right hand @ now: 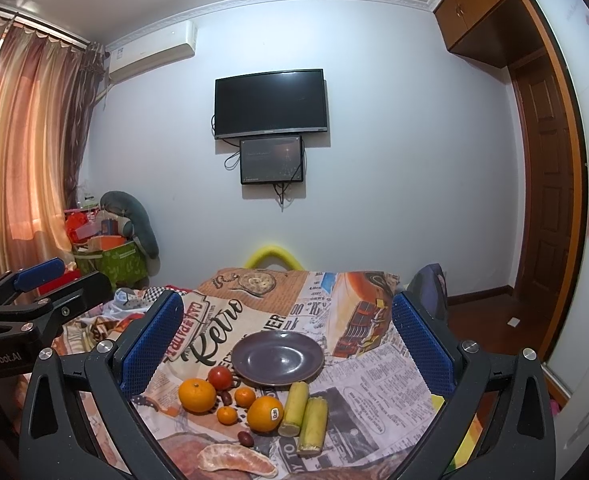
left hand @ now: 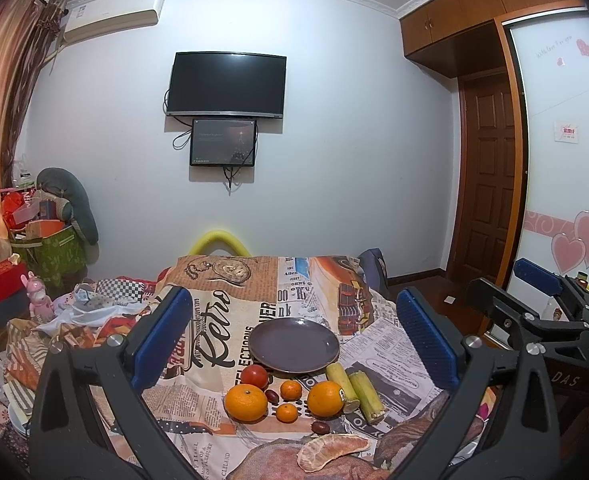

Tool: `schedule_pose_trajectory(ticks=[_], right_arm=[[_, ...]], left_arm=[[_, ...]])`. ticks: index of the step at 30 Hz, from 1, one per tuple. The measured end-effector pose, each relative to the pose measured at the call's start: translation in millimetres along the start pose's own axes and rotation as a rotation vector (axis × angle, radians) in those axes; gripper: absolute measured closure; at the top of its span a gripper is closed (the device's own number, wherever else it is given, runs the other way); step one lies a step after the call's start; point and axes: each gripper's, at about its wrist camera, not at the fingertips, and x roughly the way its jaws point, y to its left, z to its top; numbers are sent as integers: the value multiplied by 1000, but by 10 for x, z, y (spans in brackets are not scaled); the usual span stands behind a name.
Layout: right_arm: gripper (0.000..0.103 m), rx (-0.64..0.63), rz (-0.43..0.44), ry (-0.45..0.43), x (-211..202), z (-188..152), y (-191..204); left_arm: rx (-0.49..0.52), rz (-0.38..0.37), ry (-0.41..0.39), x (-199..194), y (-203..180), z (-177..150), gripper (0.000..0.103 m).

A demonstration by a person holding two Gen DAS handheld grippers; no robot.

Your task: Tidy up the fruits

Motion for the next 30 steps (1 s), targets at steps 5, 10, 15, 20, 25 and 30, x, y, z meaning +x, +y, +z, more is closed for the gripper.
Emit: schedule_pose_trajectory(ticks=[5, 10, 15, 20, 25, 30], right_arm=[[0, 5, 2, 1, 0, -11, 3], [0, 4, 3, 1, -3, -14, 1], [0, 5, 2, 1, -1, -15, 0], [0, 4, 2, 0, -1, -13, 2], [0, 4, 1, 0, 0, -14, 2], [0, 1, 7, 7, 3, -16, 3]], left_arm=[[1, 1, 0, -3, 0, -6, 0], [-1, 0, -1, -3, 1, -9, 0], [-1, -1, -2, 2, -7, -9, 0], [-1, -1, -1, 3, -1, -9, 0], [-1, -3, 0, 1, -6, -7, 0], [2, -11, -2, 8, -26, -3, 0]])
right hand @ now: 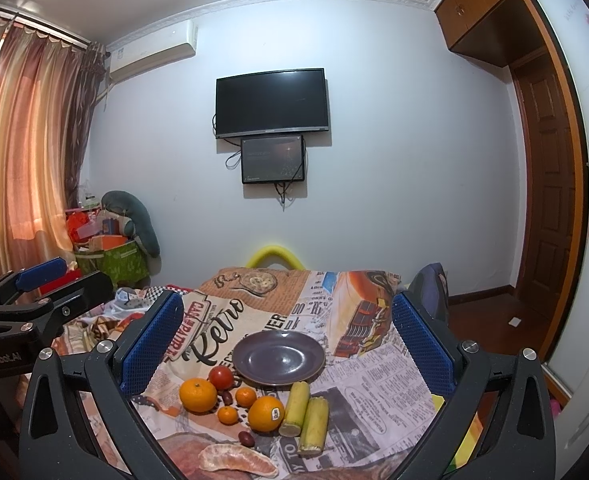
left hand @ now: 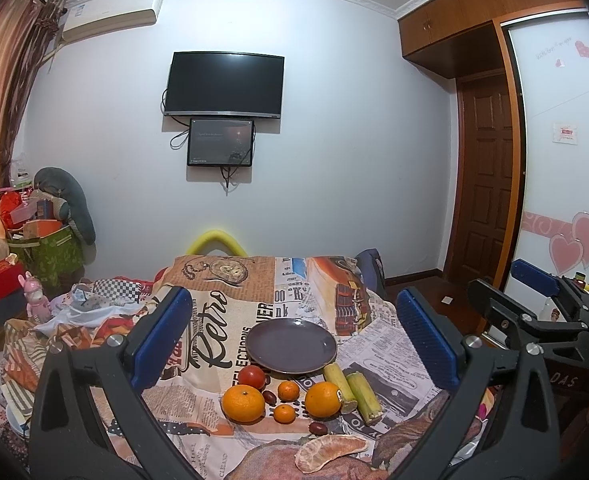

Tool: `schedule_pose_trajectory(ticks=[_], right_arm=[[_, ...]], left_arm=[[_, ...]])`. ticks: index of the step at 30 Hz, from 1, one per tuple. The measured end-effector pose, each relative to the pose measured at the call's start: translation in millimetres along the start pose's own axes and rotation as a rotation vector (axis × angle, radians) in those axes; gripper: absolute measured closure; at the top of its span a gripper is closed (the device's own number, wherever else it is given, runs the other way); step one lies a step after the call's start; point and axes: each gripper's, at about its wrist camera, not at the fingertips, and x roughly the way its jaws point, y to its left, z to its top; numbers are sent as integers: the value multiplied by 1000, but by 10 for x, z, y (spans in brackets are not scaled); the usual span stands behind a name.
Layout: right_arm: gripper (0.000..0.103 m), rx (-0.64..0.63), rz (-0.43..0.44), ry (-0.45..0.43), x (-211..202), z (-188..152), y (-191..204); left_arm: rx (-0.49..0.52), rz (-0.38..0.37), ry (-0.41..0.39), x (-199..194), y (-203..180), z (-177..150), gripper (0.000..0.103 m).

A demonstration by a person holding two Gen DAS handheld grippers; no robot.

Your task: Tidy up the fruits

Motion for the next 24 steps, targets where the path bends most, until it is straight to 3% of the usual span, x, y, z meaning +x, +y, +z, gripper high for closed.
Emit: schedule_pose_trajectory(ticks=[7, 12, 24], right_arm=[[0, -10, 4, 27, 85, -8, 7], [2, 5, 14, 66, 196, -63, -45], [28, -12, -22, 265, 803, -413, -282]], left_arm=[[3, -1, -5, 39, 26, -13, 0], [12, -1, 27, 170, 47, -38, 13], [-1, 30, 190, 822, 376, -238, 31]])
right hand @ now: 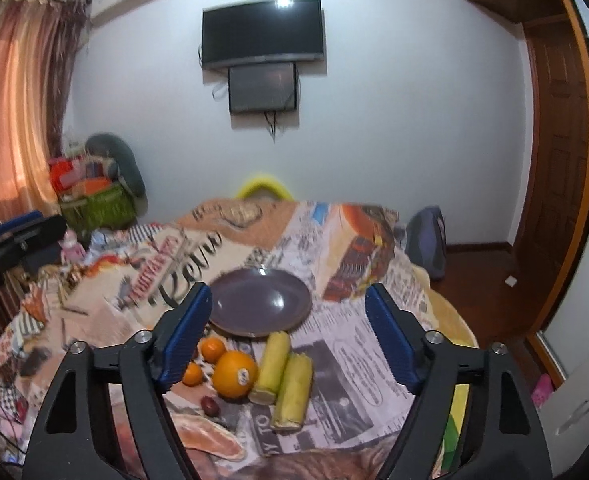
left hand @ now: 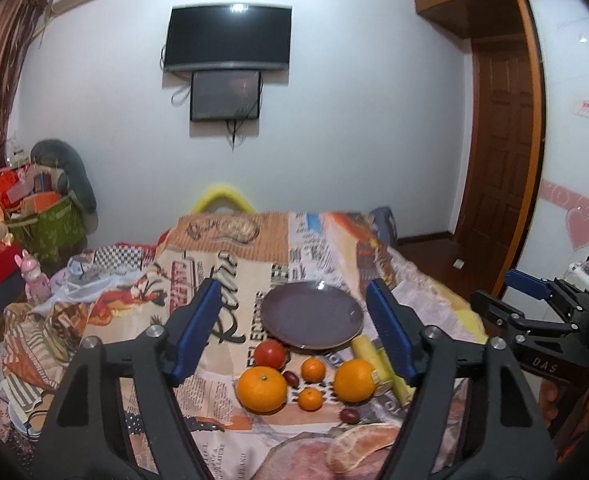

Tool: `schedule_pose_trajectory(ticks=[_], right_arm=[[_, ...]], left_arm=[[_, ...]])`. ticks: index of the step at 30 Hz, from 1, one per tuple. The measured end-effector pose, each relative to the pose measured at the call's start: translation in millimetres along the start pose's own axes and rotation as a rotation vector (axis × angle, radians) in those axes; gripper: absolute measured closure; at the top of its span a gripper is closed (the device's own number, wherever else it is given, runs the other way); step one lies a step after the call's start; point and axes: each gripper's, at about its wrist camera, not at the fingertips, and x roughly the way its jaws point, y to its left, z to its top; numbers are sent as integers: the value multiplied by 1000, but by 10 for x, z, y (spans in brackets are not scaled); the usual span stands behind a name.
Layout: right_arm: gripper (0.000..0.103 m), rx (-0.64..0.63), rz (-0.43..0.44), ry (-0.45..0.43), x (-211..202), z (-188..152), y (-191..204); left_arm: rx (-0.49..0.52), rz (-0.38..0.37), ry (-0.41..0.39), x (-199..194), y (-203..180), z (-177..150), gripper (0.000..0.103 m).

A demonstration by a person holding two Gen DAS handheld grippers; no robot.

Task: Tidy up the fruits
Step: 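Move the left tool to the large orange while the right tool moves to the yellow corn cobs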

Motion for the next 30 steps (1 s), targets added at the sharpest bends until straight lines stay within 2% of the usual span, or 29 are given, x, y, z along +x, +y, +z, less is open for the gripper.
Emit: schedule_pose_trajectory(ticks=[4, 16, 22, 30], right_arm=[[33, 10, -14, 88, 243, -76, -95], [38, 31, 34, 362, 1009, -464, -278], [38, 61, 54, 446, 1226, -627, -284], [38, 77, 60, 500, 1367, -746, -310]], left_arm=[[-10, 11, 89, 350, 154, -44, 38], [-27, -5, 327, 1177, 334, -508, 38], [-42, -19, 432, 1490, 367, -779, 38], [-54, -35, 542, 1725, 395, -1074, 36]])
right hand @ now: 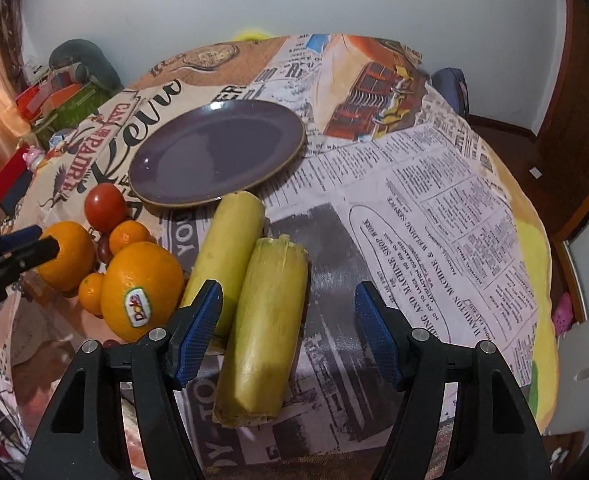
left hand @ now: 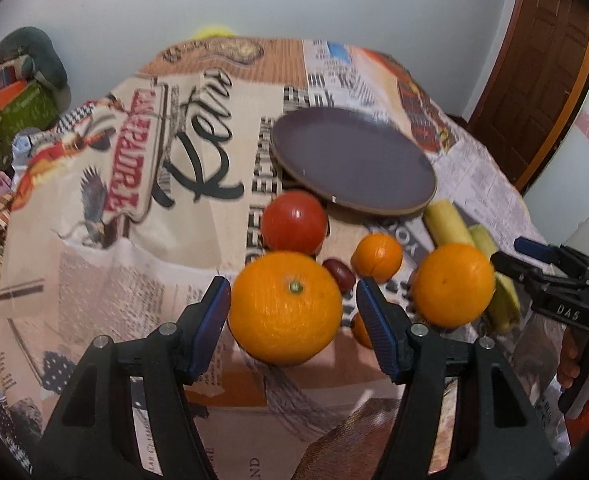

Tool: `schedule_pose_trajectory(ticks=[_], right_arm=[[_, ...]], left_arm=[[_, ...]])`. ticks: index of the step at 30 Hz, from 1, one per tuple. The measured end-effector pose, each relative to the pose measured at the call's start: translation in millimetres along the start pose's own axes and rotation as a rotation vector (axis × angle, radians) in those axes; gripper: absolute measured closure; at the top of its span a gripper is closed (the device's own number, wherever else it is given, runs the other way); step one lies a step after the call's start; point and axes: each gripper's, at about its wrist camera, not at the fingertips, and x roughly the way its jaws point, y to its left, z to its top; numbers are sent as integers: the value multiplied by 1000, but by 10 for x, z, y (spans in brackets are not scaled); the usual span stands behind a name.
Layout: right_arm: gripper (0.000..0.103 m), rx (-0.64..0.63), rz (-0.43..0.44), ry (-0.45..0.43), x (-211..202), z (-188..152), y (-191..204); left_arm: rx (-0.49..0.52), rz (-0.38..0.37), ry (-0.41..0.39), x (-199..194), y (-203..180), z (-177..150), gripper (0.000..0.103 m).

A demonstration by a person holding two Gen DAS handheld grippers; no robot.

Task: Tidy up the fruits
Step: 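Move the left tool to the large orange while the right tool moves to the yellow corn cobs, then grasp the large orange with the left tool while the right tool grasps a corn cob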

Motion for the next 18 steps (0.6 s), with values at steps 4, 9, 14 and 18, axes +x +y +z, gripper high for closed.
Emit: schedule_pose_trajectory(ticks=[4, 9, 14, 18], right_arm=[[40, -1, -6, 17, 77, 1, -23], [41, 32, 27, 38, 149, 33, -93], [49, 14, 31, 48, 204, 59, -76], [58, 3, 30, 74, 310, 71, -42]], left_arm=[[-3, 19, 19, 108, 15, -54, 35], [-35, -3, 33, 205, 69, -49, 33], [-35, 3, 46, 298, 54, -35, 33], [-57, -6, 52, 353, 86, -34, 33]])
